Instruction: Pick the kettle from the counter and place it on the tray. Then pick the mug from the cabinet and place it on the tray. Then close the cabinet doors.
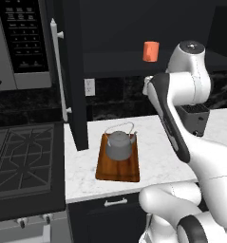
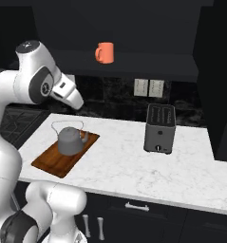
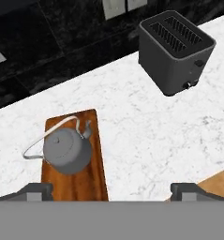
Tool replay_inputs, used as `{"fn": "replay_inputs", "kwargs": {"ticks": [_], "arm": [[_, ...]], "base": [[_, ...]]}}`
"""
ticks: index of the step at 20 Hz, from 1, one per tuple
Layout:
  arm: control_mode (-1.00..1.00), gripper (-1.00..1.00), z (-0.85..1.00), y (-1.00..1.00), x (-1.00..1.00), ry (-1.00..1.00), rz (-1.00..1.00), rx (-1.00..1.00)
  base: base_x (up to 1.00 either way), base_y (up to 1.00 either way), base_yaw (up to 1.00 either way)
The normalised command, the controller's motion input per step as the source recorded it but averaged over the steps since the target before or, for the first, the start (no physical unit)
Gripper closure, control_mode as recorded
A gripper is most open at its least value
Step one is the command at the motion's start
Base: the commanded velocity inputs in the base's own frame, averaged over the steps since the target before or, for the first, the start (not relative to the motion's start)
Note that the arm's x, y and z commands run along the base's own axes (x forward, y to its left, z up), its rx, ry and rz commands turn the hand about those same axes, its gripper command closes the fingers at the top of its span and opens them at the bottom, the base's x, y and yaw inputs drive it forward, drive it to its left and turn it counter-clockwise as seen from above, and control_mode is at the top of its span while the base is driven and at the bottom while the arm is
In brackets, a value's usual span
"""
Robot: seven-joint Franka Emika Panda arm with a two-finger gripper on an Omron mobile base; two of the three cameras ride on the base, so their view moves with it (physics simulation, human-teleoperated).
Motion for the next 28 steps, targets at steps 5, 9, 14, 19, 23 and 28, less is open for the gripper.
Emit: {"fn": "replay_inputs", "kwargs": {"ticks": [5, 9, 14, 19, 23, 28], "arm": [[-1.0, -1.0, 0.66, 0.0, 0.23, -0.37, -0.07, -0.1], [-1.0, -1.0, 0.92, 0.0, 0.68, -0.32, -0.1, -0.1], [-1.0, -1.0, 0.41, 0.0, 0.87, -0.08, -0.11, -0.09], [-1.0, -1.0, 0.0, -0.32, 0.67, 0.13, 0.0, -0.07], [-1.0, -1.0, 0.0, -0.22, 0.35, 0.07, 0.0, 0.05], [-1.0, -1.0, -0.08, 0.0, 0.48, 0.0, -0.01, 0.0]], "base": [[0.0, 0.0, 0.0], [0.0, 0.0, 0.0], [0.0, 0.0, 0.0], [0.0, 0.0, 0.0], [0.0, 0.0, 0.0], [0.0, 0.0, 0.0]]}}
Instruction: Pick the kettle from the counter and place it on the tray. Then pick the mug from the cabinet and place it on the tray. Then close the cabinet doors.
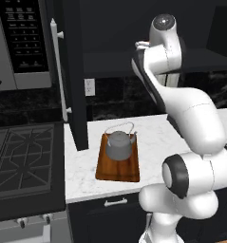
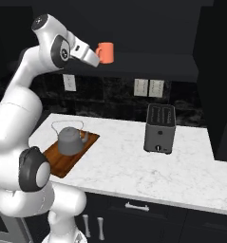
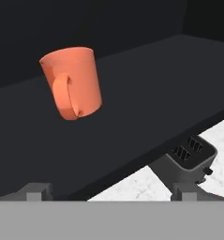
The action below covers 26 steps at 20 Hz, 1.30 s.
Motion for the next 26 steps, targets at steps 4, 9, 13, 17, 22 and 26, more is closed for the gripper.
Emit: {"fn": "replay_inputs", "kwargs": {"ticks": [4, 9, 13, 17, 22, 26], "arm": [[-1.0, -1.0, -0.08, 0.0, 0.49, 0.0, -0.03, 0.0], [-1.0, -1.0, -0.02, 0.0, 0.37, 0.0, -0.07, 0.0], [-1.0, -1.0, -0.07, 0.0, 0.39, 0.0, -0.07, 0.0], [-1.0, -1.0, -0.12, 0.0, 0.42, 0.0, -0.06, 0.0], [-1.0, -1.0, -0.04, 0.0, 0.43, 0.01, -0.05, 0.0], [-1.0, -1.0, 0.0, 0.0, 0.51, 0.1, -0.04, 0.0]], "base": [[0.0, 0.0, 0.0], [0.0, 0.0, 0.0], [0.0, 0.0, 0.0], [0.0, 0.0, 0.0], [0.0, 0.0, 0.0], [0.0, 0.0, 0.0]]}}
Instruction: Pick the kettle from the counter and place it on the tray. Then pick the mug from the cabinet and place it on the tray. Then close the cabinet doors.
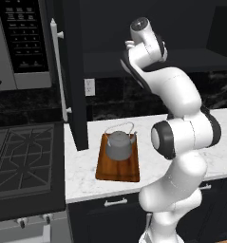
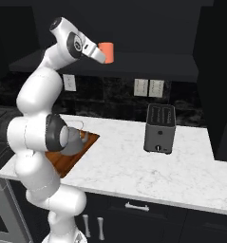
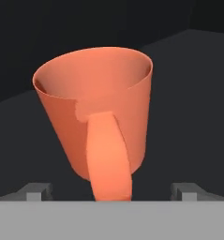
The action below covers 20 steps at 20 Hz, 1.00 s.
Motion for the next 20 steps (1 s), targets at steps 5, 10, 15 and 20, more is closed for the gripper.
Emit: {"fn": "replay_inputs", "kwargs": {"ticks": [5, 10, 15, 20], "arm": [[-1.0, -1.0, 0.0, 0.0, 0.47, 0.1, -0.03, 0.0], [-1.0, 1.0, -0.03, 0.0, 0.28, 0.03, -0.03, 0.0], [-1.0, 1.0, -0.22, -0.05, 0.05, -0.01, -0.05, 0.01], [-1.0, 1.0, -0.25, -0.04, 0.0, -0.07, -0.05, 0.03]], "base": [[0.0, 0.0, 0.0], [0.0, 0.0, 0.0], [0.0, 0.0, 0.0], [0.0, 0.0, 0.0]]}}
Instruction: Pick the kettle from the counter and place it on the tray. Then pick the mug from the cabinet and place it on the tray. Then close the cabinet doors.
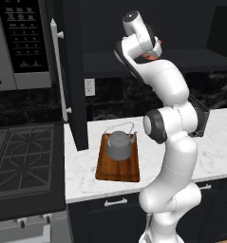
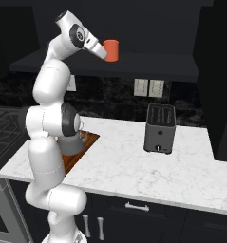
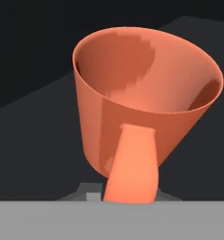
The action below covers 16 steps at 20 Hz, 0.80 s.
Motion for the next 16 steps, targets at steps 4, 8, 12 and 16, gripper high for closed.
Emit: {"fn": "replay_inputs", "kwargs": {"ticks": [4, 8, 12, 16], "arm": [[-1.0, 1.0, -0.13, -0.09, -0.06, -0.13, -0.02, 0.0], [-1.0, 1.0, 0.0, -0.17, -0.51, -0.06, 0.0, 0.0], [-1.0, 1.0, -0.04, -0.09, -0.87, -0.01, 0.09, -0.01], [-1.0, 1.0, -0.13, -0.01, -1.0, 0.0, 0.18, -0.08]], "base": [[0.0, 0.0, 0.0], [0.0, 0.0, 0.0], [0.0, 0.0, 0.0], [0.0, 0.0, 0.0]]}}
